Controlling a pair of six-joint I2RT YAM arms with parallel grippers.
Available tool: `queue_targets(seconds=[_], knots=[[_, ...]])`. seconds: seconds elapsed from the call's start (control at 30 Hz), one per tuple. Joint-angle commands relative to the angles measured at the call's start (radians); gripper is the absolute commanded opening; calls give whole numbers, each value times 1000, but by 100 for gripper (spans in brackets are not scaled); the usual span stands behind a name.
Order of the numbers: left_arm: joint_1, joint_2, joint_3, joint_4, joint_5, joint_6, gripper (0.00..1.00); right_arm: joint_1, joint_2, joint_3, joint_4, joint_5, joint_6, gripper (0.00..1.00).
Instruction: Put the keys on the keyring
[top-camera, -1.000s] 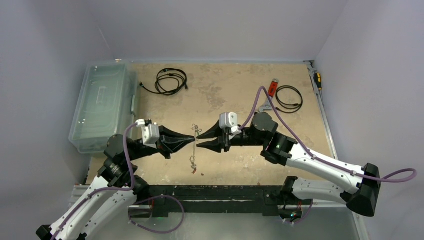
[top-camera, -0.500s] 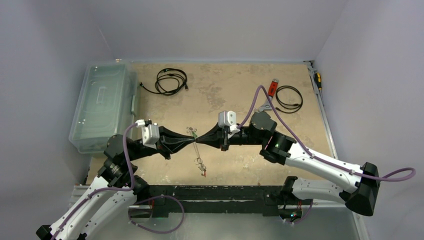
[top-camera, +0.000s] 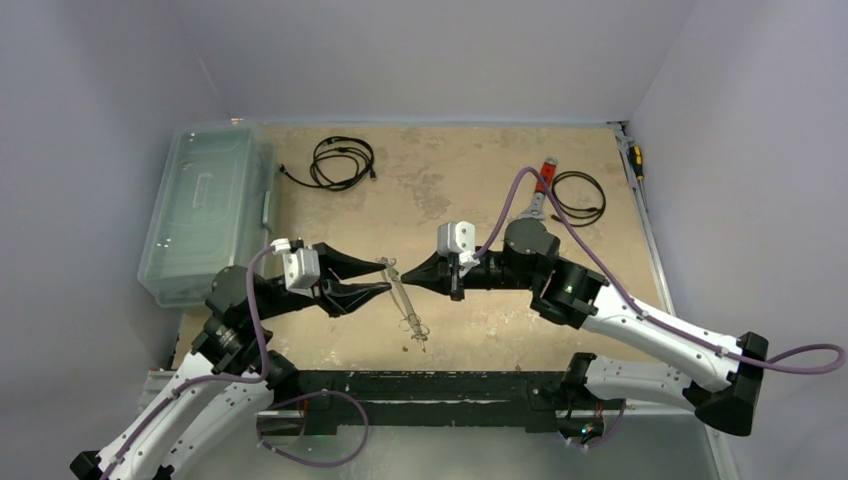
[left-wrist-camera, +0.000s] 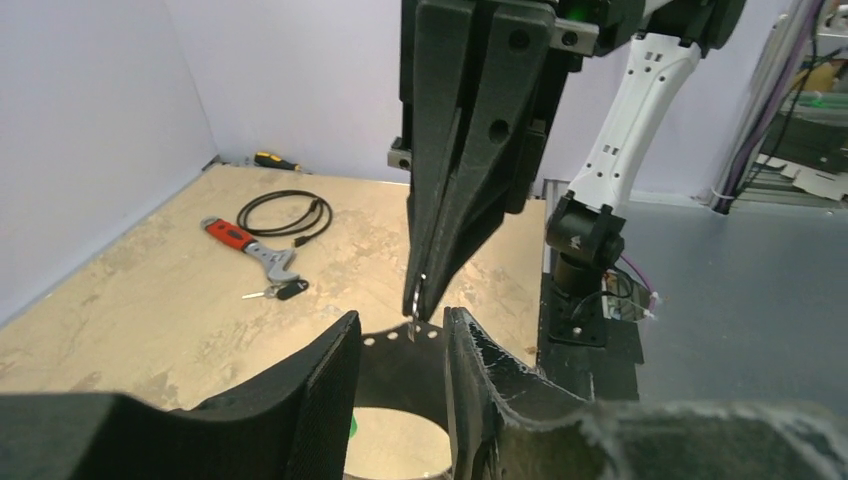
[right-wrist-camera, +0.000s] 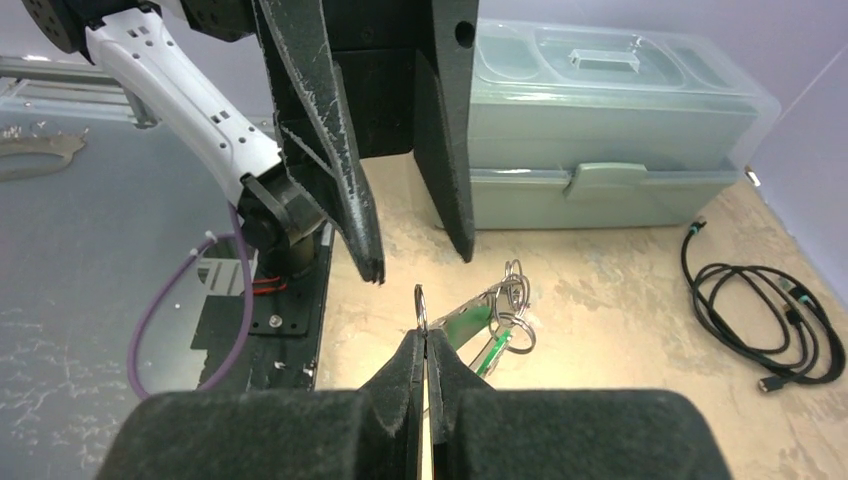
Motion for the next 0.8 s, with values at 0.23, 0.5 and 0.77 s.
queue_targets(seconds=[0.23, 0.5, 0.77], knots=[[-1, 58, 1, 80, 167, -11, 23, 5, -53, 93, -172, 96, -79, 0], [-3, 124, -30, 160, 210, -68, 24, 5, -48, 91, -187, 97, -83, 0], [-4, 138, -41, 178, 174, -77, 35, 5, -71, 82, -176, 59, -91, 0]])
